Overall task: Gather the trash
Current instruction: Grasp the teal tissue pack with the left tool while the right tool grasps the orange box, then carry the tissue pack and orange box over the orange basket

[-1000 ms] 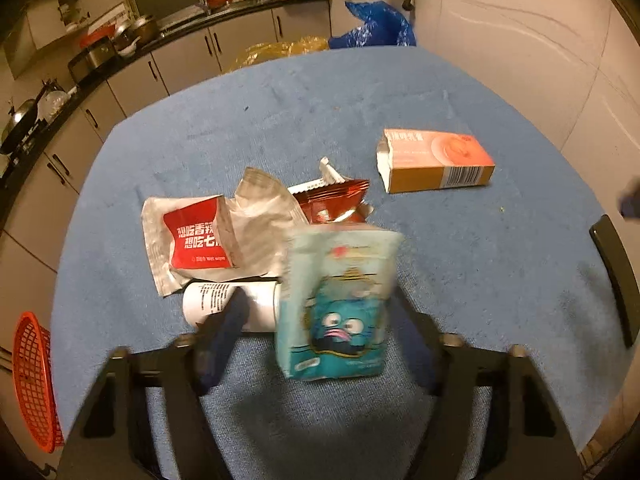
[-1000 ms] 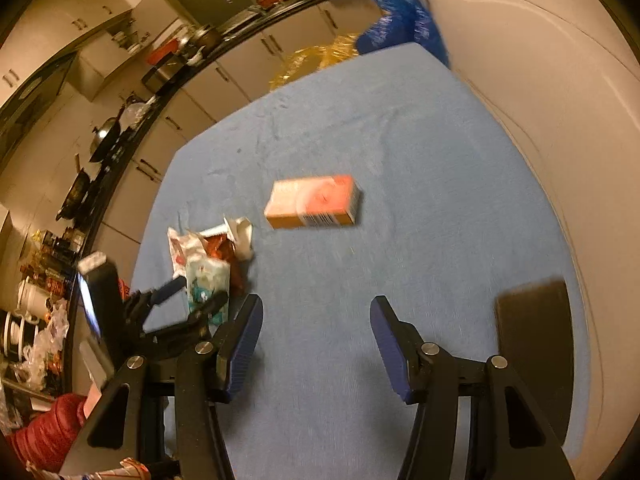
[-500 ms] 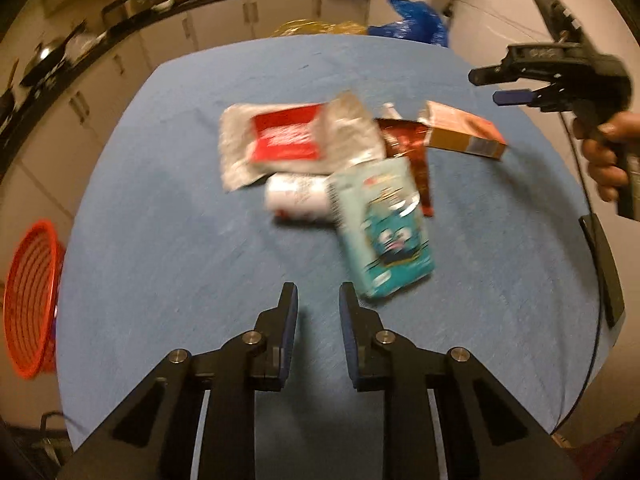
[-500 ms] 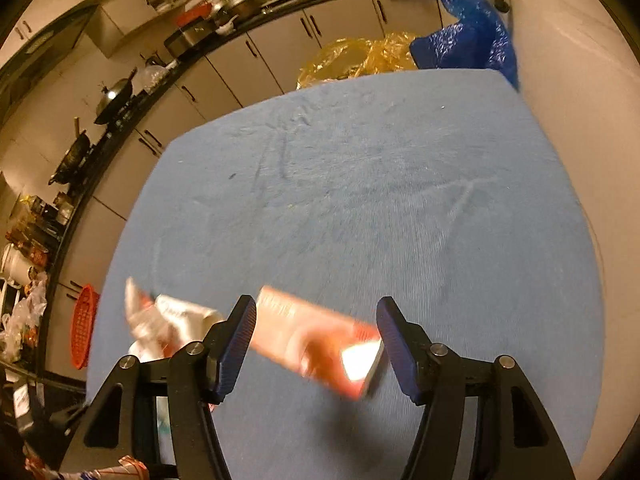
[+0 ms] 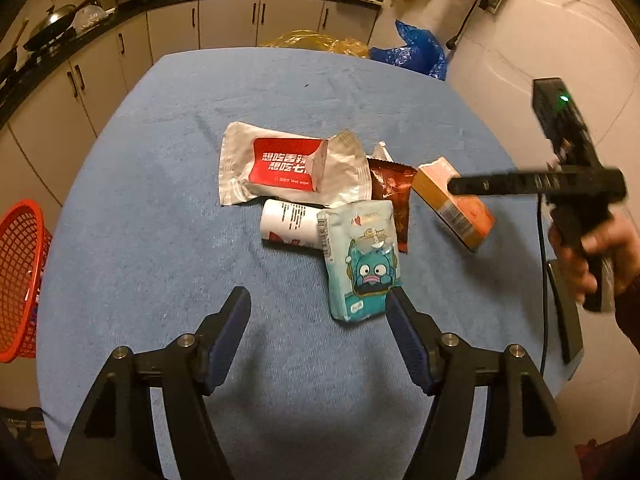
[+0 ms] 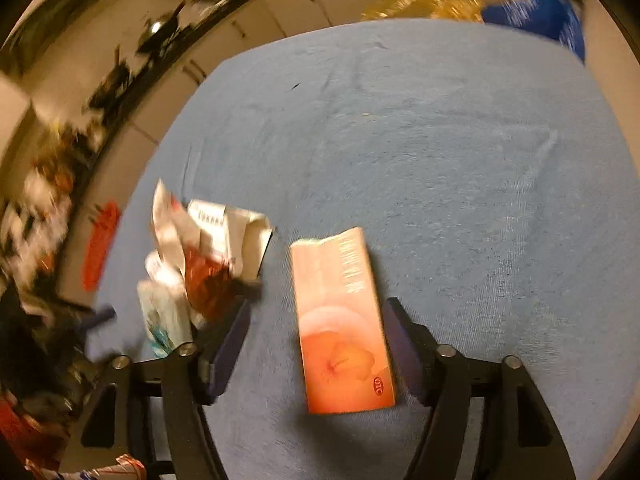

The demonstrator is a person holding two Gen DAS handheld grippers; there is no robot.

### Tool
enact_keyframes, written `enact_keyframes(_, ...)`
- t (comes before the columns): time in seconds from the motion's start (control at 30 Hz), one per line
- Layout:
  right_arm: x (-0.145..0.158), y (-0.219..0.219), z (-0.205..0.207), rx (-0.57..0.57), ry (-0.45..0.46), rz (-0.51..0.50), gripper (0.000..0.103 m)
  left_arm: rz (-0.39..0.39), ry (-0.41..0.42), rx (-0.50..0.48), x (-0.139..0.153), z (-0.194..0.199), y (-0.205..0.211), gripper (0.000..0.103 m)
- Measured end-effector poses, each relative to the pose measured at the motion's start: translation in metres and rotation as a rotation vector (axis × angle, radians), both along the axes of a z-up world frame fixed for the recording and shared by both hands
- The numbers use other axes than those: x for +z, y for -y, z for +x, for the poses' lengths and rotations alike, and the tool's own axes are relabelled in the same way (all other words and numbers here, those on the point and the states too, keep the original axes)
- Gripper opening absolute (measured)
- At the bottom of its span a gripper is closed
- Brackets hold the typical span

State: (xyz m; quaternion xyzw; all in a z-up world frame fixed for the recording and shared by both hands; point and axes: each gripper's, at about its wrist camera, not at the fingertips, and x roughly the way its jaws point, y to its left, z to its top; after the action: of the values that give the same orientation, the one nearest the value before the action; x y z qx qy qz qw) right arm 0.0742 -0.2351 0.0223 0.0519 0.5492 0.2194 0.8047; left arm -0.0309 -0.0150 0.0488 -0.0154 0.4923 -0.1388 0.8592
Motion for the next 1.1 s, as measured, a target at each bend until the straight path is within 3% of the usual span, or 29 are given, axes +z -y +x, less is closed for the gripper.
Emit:
enact_keyframes(0.1, -0.008, -0.018, -0.006, 0.054, 0.021, -0.132, 0.078, -0.009, -0.006, 0.002, -0.001, 0.005, 0.003, 0.069)
enact_keyframes(0.13, -0.011, -0.019, -0.007, 0.054, 0.019, -0.153, 0.07, -0.008, -0.008, 0.001, 0.0, 0.006, 0.005, 0.069)
enact_keyframes(0.17, -0.013, -0.019, -0.009, 0.053, 0.009, -0.163, 0.049, -0.008, -0.013, 0.002, 0.0, 0.008, 0.005, 0.069)
enact_keyframes(0.33, -0.006, -0.009, -0.028, -0.022, 0.023, -0.142, 0.05, -0.026, -0.04, 0.001, -0.002, 0.015, 0.012, 0.074)
enact_keyframes(0.5, 0.013, 0.007, -0.053, -0.125, 0.034, -0.039, 0.05, 0.004, -0.063, 0.034, -0.01, 0.024, 0.027, 0.082)
enact_keyframes(0.77, 0.034, 0.01, -0.094, -0.172, 0.059, 0.017, 0.05, 0.132, -0.149, 0.1, -0.047, 0.05, 0.054, 0.083)
enact_keyframes(0.87, 0.04, 0.012, -0.11, -0.183, 0.062, 0.033, 0.05, 0.163, -0.101, 0.09, -0.049, 0.048, 0.059, 0.083)
enact_keyframes(0.9, 0.041, 0.011, -0.114, -0.187, 0.062, 0.037, 0.05, 0.166, -0.086, 0.087, -0.048, 0.046, 0.059, 0.074)
enact_keyframes(0.93, 0.041, 0.011, -0.118, -0.19, 0.06, 0.044, 0.05, 0.172, -0.063, 0.086, -0.047, 0.044, 0.058, 0.057)
enact_keyframes(0.97, 0.041, 0.009, -0.123, -0.192, 0.059, 0.048, 0.05, 0.18, -0.05, 0.086, -0.046, 0.041, 0.057, 0.051)
enact_keyframes(1.1, 0.039, -0.002, -0.135, -0.193, 0.045, 0.063, 0.05, 0.137, -0.054, 0.088, -0.042, 0.035, 0.043, 0.041)
